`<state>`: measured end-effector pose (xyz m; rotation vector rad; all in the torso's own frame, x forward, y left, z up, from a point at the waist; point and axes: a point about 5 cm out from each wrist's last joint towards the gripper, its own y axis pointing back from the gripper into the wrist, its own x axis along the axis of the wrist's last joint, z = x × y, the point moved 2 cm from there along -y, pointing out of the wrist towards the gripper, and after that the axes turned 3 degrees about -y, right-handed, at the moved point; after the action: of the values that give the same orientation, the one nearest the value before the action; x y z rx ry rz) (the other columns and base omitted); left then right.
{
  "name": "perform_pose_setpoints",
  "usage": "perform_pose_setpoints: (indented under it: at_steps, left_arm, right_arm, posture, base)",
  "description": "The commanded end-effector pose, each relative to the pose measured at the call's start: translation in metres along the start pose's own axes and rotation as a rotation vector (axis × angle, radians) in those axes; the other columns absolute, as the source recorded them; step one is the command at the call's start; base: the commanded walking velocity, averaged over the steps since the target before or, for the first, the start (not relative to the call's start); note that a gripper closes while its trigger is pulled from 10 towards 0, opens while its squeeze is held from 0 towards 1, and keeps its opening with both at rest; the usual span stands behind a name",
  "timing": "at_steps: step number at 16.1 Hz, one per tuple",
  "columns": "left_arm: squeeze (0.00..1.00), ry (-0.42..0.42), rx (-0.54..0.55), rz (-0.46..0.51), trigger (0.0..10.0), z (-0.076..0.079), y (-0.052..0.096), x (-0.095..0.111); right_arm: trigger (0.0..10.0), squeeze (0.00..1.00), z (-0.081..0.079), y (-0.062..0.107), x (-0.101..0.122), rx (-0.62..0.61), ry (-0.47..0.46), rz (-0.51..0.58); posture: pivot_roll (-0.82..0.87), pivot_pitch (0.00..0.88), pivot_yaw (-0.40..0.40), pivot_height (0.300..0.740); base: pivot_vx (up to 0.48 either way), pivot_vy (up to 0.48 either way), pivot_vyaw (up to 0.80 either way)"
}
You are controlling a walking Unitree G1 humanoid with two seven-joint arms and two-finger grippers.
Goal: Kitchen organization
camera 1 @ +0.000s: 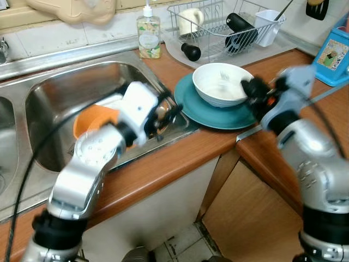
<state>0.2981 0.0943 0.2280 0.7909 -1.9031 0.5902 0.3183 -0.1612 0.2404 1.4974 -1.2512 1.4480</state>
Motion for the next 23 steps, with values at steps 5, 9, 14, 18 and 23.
perform_pose_setpoints:
  at_steps: [5, 9, 14, 18, 23]
  left_arm:
    - [0.0, -0.117, 0.014, 0.042, 10.0, -0.004, -0.007, 0.01]
    - [0.0, -0.265, 0.062, 0.089, 10.0, -0.012, -0.011, 0.023]
    - [0.0, -0.46, 0.035, 0.101, 10.0, -0.013, -0.022, 0.03]
    - [0.0, -0.567, -0.023, 0.045, 1.1, -0.012, -0.025, 0.017]
    - [0.0, -0.618, -0.004, 0.011, 0.2, -0.019, -0.027, 0.011]
  right_arm:
    - [0.0, 0.0, -0.005, 0.002, 0.028, 0.086, -0.148, 0.143]
    - [0.0, 0.0, -0.014, 0.003, 0.037, 0.173, -0.254, 0.172]
    - [0.0, 0.0, -0.052, 0.006, 0.023, 0.392, -0.236, 0.047]
    - [0.0, 0.0, -0.068, 0.008, 0.017, 0.458, -0.253, 0.015]
    - [0.0, 0.0, -0.079, 0.011, 0.015, 0.506, -0.258, -0.007]
  posture:
    - [-0.06, 0.033, 0.021, 0.74]
    - [-0.06, 0.032, 0.016, 0.74]
    - [-0.06, 0.031, 0.008, 0.74]
    - [-0.06, 0.031, 0.01, 0.74]
    - [-0.06, 0.031, 0.006, 0.74]
  base:
    - [0.0, 0.0, 0.0]
    - [0.0, 0.0, 0.0]
    - [0.0, 0.0, 0.0]
    - [0.0, 0.0, 0.0]
    - [0.0, 0.0, 0.0]
